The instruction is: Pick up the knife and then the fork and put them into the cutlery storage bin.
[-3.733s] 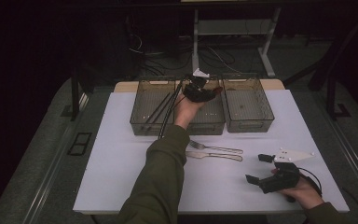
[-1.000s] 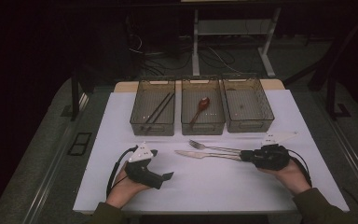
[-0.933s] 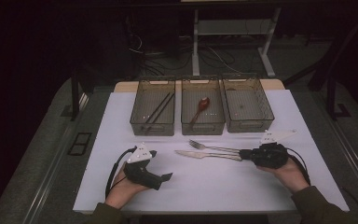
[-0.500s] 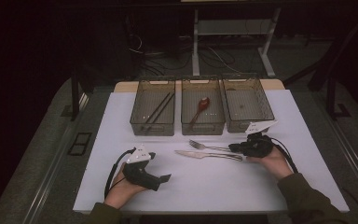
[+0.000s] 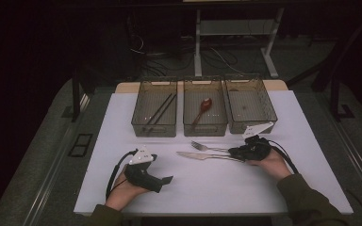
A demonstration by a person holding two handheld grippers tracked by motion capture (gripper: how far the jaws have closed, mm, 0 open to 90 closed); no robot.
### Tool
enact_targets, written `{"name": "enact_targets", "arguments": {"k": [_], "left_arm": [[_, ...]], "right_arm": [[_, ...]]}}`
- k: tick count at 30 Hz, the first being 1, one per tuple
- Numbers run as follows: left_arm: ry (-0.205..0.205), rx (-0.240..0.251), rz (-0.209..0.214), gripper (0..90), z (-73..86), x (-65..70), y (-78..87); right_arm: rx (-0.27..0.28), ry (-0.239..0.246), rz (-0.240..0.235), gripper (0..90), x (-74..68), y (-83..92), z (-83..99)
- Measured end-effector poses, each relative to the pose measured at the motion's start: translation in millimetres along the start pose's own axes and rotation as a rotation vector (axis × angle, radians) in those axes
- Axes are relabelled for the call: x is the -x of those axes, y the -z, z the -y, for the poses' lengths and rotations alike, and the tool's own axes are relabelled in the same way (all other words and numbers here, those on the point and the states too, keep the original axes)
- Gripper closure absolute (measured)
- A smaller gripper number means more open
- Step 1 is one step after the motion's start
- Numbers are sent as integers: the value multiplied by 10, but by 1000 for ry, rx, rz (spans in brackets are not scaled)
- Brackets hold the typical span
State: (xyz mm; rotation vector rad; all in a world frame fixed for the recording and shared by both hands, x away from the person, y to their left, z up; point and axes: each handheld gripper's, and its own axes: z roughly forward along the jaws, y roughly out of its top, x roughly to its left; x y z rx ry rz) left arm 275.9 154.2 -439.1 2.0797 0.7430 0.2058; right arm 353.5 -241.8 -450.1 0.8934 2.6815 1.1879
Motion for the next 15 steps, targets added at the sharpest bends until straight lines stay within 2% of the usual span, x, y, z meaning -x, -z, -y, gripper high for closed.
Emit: {"name": "enact_targets", "arguments": {"k": [5,15], "left_arm": [[-2,3,4,0,0,4,1],[1,8,6,0,2,2,8]], "right_arm": [[-3,3,10,889,1,-2,6],[-17,19,-22,890,-37,-7,7]]}}
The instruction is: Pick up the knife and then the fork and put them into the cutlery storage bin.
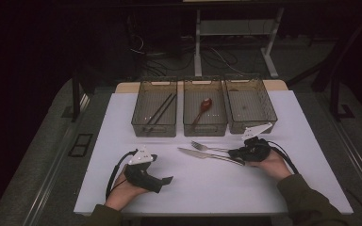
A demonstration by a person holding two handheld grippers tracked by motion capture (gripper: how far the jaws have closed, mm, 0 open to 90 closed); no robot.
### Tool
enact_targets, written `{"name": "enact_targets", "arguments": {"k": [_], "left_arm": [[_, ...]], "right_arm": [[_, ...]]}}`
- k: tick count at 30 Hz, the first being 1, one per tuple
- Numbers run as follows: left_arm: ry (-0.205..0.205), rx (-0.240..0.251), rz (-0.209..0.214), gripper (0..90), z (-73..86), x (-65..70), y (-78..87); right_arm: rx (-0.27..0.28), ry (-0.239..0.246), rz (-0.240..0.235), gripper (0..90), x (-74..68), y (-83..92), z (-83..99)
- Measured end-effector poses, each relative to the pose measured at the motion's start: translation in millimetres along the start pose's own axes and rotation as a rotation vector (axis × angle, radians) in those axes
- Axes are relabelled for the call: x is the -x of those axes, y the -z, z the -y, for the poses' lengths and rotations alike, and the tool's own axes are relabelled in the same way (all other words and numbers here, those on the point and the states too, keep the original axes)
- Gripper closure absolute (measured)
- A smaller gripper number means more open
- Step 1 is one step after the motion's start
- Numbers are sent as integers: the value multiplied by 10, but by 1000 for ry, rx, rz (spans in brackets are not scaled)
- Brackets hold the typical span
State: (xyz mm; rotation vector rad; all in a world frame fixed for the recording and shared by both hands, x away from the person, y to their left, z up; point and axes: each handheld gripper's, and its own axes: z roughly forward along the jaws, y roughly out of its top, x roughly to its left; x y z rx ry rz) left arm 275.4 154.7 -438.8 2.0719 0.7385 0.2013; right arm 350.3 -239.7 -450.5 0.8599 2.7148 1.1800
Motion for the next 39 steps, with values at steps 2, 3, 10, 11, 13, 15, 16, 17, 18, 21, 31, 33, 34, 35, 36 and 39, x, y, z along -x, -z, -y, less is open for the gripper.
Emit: {"name": "enact_targets", "arguments": {"k": [2,3,10,11,13,15,16,17,18,21,31,33,34,35,36,39], "left_arm": [[-1,0,1,0,0,0,0],[0,0,2,0,0,1,0],[-1,2,6,0,-2,3,4],[-1,3,7,0,-2,4,5],[-3,3,8,0,-4,5,6],[-4,3,9,0,-4,6,7],[-4,3,10,0,-4,6,6],[-4,3,11,0,-4,6,6],[-4,3,10,0,-4,7,5],[-4,4,10,0,-5,7,6],[-6,16,15,0,-17,16,8],[-4,19,15,0,-17,23,13],[-7,18,13,0,-17,24,17],[-9,17,10,0,-17,24,16],[-9,16,9,0,-17,22,15],[-11,19,9,0,-19,24,17]], "right_arm": [[-4,1,-8,890,-8,0,1],[-4,0,-10,890,-13,0,1],[-19,17,-37,890,-50,5,2],[-20,19,-42,890,-54,4,3],[-24,22,-50,890,-66,4,3],[-32,37,-56,890,-77,4,1],[-34,37,-58,890,-90,3,1],[-38,37,-61,890,-103,5,0],[-44,43,-61,890,-109,7,-2],[-51,45,-59,885,-117,12,-3],[-42,11,-8,651,-221,130,-120],[-50,18,12,621,-259,144,-169],[-59,-5,6,603,-273,151,-202],[-69,-12,2,596,-285,154,-237],[-76,-10,2,588,-299,151,-254],[-106,-16,17,551,-323,126,-334]]}}
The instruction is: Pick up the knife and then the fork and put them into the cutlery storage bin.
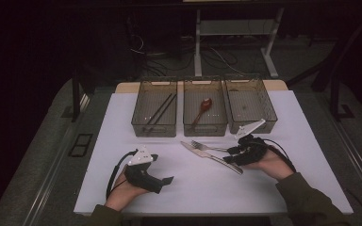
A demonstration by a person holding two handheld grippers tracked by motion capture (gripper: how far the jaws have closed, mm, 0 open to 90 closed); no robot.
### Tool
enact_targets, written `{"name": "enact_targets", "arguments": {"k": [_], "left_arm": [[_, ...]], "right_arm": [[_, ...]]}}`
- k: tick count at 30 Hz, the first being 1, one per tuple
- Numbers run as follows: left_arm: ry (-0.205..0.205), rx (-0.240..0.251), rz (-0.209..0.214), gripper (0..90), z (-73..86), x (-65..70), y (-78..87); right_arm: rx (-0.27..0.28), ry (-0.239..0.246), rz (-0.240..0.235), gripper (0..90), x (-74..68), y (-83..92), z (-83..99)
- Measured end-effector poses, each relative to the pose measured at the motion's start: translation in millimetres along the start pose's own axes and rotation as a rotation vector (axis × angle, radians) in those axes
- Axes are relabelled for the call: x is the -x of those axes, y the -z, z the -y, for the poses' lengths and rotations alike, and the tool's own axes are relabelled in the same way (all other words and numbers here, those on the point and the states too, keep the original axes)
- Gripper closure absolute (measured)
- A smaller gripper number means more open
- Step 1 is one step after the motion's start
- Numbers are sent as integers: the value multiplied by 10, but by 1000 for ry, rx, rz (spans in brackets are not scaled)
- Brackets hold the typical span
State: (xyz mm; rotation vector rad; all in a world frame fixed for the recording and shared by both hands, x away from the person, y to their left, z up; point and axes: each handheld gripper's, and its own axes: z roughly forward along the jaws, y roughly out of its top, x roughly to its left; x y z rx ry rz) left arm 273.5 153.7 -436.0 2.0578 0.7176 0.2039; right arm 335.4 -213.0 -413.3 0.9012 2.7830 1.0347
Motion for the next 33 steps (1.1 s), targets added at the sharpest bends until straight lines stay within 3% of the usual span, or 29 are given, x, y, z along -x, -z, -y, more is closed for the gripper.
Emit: {"name": "enact_targets", "arguments": {"k": [6,14,22,27,33], "left_arm": [[-6,-2,5,0,0,7,-8],[-11,-1,11,0,-6,15,-11],[-12,1,18,0,-7,31,-18],[-14,1,19,0,-8,33,-12],[-14,-1,21,0,-6,34,-14]], "right_arm": [[-105,9,12,539,-30,-83,-185],[-245,92,25,596,-62,-263,-437],[-377,110,32,682,-87,-459,-606],[-440,115,37,704,-97,-566,-646],[-470,130,46,730,-97,-621,-673]]}}
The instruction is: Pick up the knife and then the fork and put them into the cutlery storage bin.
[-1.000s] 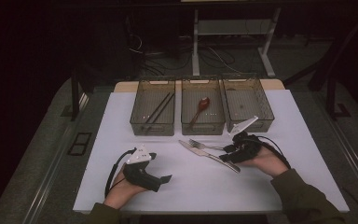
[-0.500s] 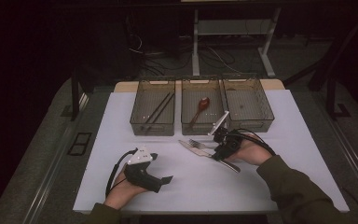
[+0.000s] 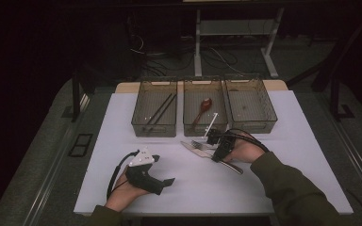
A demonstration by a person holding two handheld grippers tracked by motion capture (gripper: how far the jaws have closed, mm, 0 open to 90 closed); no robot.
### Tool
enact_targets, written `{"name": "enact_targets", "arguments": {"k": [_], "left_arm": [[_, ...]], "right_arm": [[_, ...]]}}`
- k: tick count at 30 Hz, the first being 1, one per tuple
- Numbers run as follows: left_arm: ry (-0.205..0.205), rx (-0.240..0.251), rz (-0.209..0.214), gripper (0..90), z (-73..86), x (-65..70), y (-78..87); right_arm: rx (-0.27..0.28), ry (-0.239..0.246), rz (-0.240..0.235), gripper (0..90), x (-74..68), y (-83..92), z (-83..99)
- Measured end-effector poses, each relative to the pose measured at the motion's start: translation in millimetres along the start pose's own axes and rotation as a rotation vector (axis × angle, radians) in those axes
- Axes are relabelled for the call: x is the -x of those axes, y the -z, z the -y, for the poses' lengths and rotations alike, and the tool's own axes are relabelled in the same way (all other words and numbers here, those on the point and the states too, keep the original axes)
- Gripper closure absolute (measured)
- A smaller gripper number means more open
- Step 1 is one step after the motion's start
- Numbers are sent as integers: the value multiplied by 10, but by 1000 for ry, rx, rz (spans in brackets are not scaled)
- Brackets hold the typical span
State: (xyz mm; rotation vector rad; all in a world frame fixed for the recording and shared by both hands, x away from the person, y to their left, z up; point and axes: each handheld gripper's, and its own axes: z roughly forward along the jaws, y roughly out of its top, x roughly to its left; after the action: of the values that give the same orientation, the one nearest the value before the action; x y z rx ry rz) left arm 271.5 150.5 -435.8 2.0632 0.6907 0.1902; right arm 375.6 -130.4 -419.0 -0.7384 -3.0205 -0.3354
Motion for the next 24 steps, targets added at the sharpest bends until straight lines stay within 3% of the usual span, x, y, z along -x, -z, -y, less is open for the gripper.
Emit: {"name": "enact_targets", "arguments": {"k": [5,15,24], "left_arm": [[-3,-1,2,0,-3,9,-8],[-3,-2,3,0,-1,11,-11],[-1,0,3,0,0,4,1]], "right_arm": [[-47,37,34,742,-29,-16,-64],[-132,50,73,781,-95,-39,-180],[-135,70,68,793,-97,-33,-183]]}}
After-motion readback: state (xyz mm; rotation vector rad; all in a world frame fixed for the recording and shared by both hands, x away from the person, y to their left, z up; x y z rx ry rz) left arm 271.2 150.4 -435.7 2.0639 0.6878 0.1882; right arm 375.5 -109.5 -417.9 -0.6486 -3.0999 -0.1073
